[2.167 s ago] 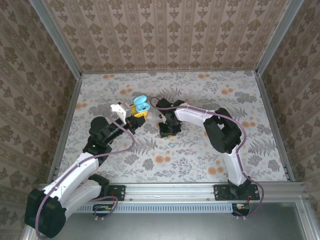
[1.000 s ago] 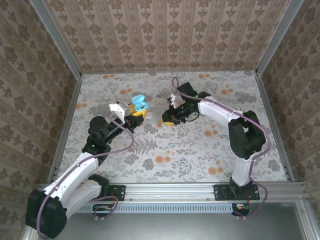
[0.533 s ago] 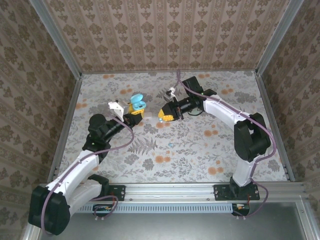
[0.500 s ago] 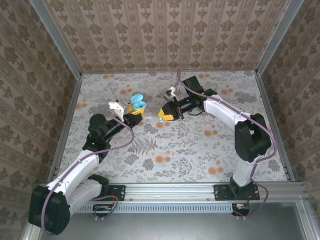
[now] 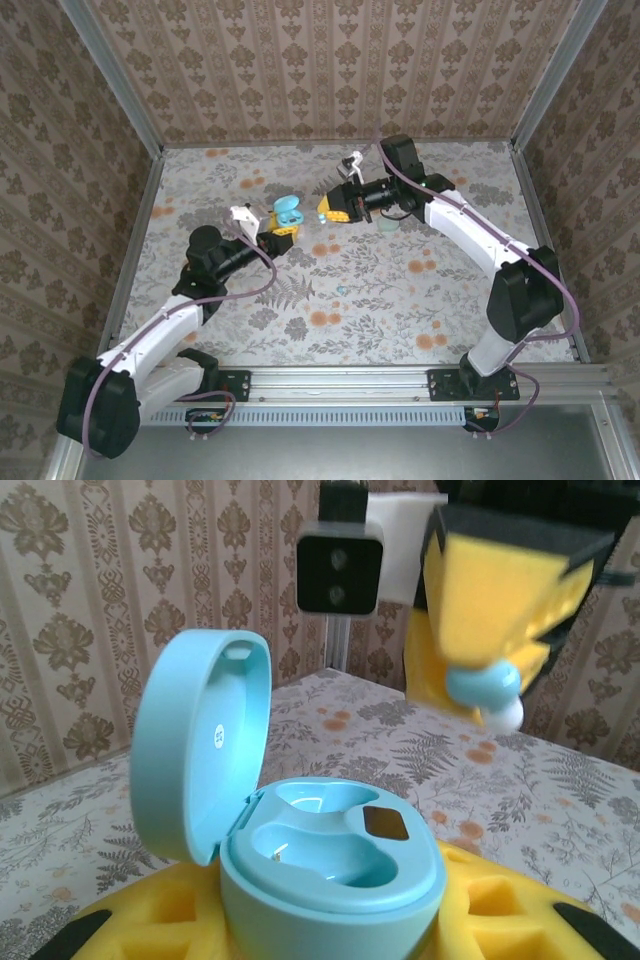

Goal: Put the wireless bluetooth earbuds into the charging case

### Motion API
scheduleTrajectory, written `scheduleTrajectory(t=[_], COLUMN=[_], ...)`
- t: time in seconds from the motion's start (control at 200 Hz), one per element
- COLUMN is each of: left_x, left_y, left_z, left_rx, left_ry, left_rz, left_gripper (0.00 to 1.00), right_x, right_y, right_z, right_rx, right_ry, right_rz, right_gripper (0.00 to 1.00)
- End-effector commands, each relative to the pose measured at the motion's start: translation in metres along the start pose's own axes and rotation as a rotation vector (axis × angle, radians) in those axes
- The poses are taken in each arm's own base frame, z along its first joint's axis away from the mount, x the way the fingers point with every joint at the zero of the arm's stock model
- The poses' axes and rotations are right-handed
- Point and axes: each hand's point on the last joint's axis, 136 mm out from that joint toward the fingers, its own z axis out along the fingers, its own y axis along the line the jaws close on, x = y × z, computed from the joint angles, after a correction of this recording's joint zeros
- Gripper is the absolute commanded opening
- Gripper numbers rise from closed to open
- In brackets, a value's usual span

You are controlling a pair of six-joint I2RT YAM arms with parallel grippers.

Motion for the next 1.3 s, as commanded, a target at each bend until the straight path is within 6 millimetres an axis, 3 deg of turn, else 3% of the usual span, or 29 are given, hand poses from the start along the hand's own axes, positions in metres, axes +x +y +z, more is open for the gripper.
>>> scheduleTrajectory(t=[0.0, 0.095, 0.31, 0.79, 1.295], left_x=[-0.014, -0.013, -0.022, -0.031, -0.038], left_y=[-0.014, -0.018, -0.028, -0.031, -0.028], left_z=[0.008, 0.014, 0.022, 0.027, 0.028], left_rx=[0.055, 0.071, 0.109, 0.112, 0.086], left_ry=[-0.039, -0.043, -0.098, -0.122, -0.144], left_rz=[0.086, 0.106, 0.133, 0.112, 0.108], left_gripper=[0.26, 0.26, 0.26, 0.27, 0.27], right_x=[-0.01, -0.009, -0.007, 0.005, 0.006], right_y=[0.023, 0.037, 0.039, 0.03, 0.016], right_z=[-0.008, -0.008, 0.002, 0.028, 0.038], right_rx=[-0.019, -0.022, 0.023, 0.111, 0.203], right_ry=[-0.085, -0.12, -0.184, -0.171, -0.174], right_rz=[-0.026, -0.091, -0.173, -0.247, -0.271], right_gripper=[0.21, 0.21, 0.21, 0.21, 0.2])
